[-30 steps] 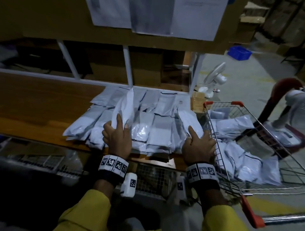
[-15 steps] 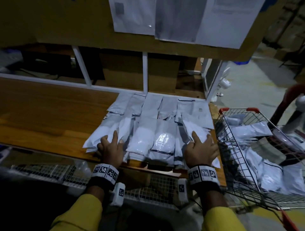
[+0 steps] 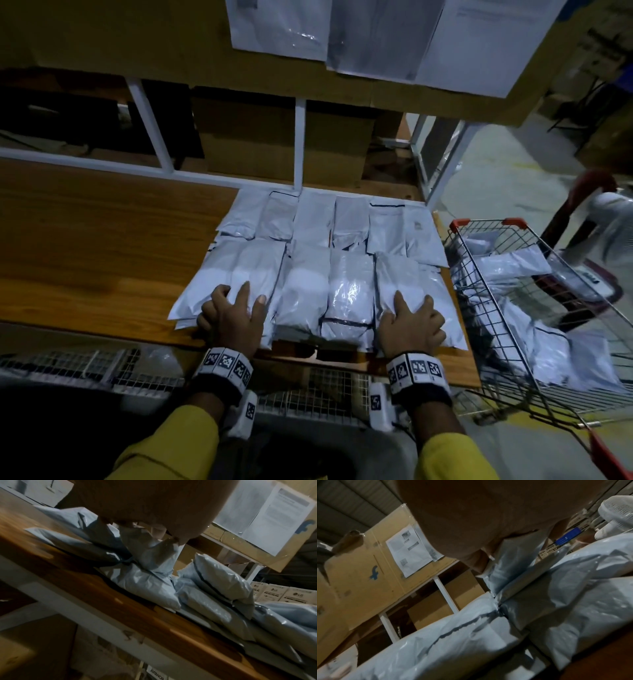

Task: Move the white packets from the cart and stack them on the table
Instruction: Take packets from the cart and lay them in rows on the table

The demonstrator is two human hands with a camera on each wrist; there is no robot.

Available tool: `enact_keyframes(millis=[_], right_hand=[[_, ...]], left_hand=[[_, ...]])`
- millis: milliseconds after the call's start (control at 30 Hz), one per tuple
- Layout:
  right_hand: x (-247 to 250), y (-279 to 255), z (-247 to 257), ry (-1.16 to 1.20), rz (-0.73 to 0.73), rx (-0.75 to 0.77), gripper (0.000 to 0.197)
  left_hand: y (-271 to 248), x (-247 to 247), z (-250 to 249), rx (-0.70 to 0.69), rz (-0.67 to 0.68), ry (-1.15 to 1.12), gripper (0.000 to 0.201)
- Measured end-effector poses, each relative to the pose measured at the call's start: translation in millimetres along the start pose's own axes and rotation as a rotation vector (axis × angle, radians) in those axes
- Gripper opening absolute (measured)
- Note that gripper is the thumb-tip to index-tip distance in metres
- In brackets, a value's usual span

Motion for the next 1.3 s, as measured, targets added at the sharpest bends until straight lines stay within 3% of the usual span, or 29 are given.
enact_keyframes(millis=[167,600,700,900,1300], right_hand=[[-13,1,2,-0.091,0.049,0.036,0.056],[-13,11,4,-0.043,0.035,0.115,0.052],[-15,11,3,-0.004,0.042,0.127,0.051],[-9,12,-7,0.126,0.012,0.1,0.059],[23,14,-65,0.33,-0.077,-0.02,0.052]], left_hand=[[3,-2,-2,-0.044,-0.058,-0.012,0.036],[16,-27,6,-0.033,0.096,-0.053,0.05],[18,-14,2,-0.048,0.043,-0.076,0.053],[19,17,-27,-0.092,-0.125,-0.078,0.04],[-18,-5,-153,-0.387,0.064,-0.223,0.041]])
Point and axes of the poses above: each hand's wrist, its own y-axis towards the middle knuckle, its own x-axis out of the back of the hand, z = x × y, the point moved 9 cm from there along y, towards the middle knuckle, and after that the axes turned 10 degrees about -y, right-handed, at the moved point
